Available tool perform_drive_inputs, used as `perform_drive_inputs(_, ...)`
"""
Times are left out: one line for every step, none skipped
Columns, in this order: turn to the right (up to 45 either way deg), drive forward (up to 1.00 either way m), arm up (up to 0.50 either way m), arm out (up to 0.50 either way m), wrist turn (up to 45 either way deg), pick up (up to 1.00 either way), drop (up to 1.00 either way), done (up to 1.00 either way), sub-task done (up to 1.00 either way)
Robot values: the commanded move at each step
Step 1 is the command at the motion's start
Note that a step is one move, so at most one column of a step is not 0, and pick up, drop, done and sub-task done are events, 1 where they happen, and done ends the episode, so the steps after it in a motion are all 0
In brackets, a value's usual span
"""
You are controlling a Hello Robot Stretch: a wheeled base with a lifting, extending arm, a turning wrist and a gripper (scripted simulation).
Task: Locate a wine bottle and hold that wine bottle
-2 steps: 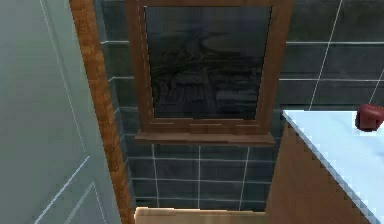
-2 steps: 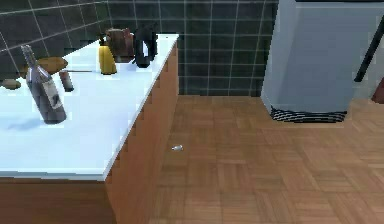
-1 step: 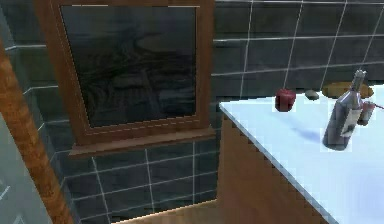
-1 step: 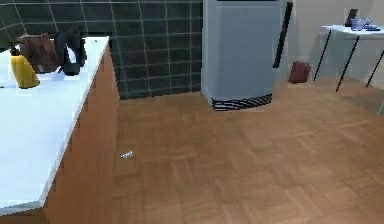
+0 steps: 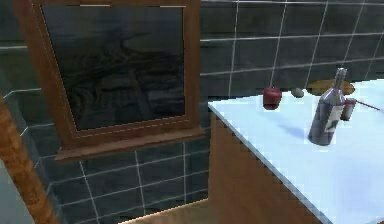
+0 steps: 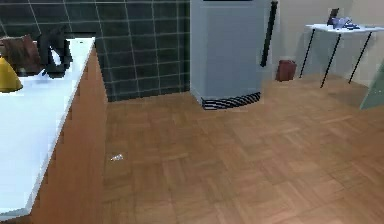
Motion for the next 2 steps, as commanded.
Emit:
perform_drive_inputs(0.0,0.45,0.0,0.0,0.0,0.0,0.0,0.0,0.0)
perform_drive_inputs(-27.0,0.0,0.0,0.0,0.0,0.0,0.0,0.0,0.0)
